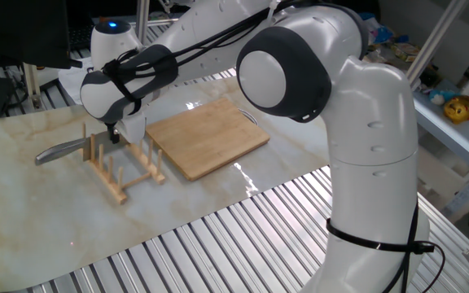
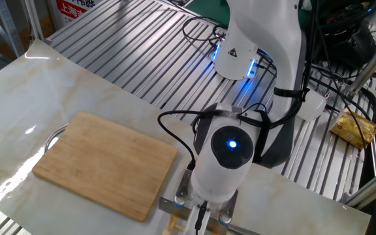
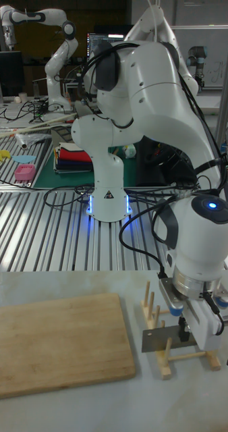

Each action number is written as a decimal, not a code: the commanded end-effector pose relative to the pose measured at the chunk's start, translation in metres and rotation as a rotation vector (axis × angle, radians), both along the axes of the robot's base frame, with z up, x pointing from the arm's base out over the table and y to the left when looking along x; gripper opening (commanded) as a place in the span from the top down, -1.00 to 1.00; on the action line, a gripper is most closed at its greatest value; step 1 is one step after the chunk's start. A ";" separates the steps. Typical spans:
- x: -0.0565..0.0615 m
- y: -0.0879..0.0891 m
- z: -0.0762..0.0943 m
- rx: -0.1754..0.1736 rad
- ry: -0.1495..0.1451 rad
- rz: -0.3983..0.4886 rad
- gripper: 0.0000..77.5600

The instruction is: Put the knife on the cutting board

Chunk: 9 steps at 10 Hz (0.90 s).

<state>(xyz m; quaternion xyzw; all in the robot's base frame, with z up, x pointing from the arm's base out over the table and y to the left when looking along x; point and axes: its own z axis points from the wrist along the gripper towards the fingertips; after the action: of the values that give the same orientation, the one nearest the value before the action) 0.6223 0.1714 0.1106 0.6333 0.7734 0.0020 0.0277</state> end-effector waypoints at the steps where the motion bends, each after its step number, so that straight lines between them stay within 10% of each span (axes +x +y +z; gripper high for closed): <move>1: -0.011 -0.007 0.056 0.001 0.055 0.057 0.97; 9: -0.022 -0.018 0.090 0.060 0.058 0.159 0.97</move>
<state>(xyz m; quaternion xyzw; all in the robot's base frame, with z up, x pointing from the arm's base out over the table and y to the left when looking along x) 0.6054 0.1597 0.1865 0.5910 0.8067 0.0004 -0.0036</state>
